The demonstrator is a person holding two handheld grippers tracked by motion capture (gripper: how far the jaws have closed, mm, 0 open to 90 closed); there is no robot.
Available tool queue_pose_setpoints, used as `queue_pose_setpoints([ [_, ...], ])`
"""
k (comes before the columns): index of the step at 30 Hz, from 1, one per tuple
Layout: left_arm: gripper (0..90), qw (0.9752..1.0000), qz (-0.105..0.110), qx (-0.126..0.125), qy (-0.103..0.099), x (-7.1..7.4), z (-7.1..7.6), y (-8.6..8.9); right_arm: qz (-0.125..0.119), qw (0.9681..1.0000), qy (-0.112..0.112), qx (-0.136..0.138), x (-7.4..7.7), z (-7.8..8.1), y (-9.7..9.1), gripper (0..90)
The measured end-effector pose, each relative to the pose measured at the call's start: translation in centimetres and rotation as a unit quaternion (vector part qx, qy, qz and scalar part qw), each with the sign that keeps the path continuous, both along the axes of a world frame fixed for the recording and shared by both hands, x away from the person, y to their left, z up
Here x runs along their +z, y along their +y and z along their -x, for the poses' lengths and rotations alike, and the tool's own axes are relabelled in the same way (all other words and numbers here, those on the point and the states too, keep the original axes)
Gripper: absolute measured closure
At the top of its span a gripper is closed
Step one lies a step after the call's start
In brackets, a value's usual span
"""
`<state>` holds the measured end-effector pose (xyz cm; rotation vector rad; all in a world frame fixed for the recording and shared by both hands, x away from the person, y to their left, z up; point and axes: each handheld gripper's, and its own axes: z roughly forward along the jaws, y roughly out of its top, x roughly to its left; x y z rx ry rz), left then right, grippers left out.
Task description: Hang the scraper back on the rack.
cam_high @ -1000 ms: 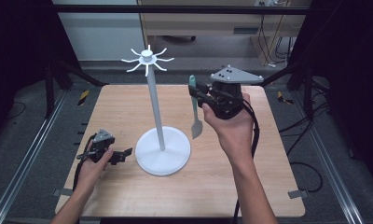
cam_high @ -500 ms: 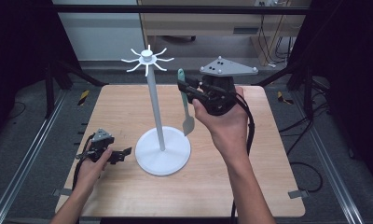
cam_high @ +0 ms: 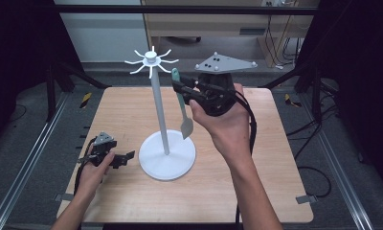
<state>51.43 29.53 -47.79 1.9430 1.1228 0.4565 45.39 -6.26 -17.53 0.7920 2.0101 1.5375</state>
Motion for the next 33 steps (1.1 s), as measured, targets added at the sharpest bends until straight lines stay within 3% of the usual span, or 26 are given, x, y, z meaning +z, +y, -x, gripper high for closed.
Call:
queue_pose_setpoints([
  [33, 4.6, 1.0, 0.001, -0.001, 0.0, 0.0, 0.0, 0.1, 0.025, 0.9994, 0.02, 0.009, -0.2, -1.7, 1.9, 74.2],
])
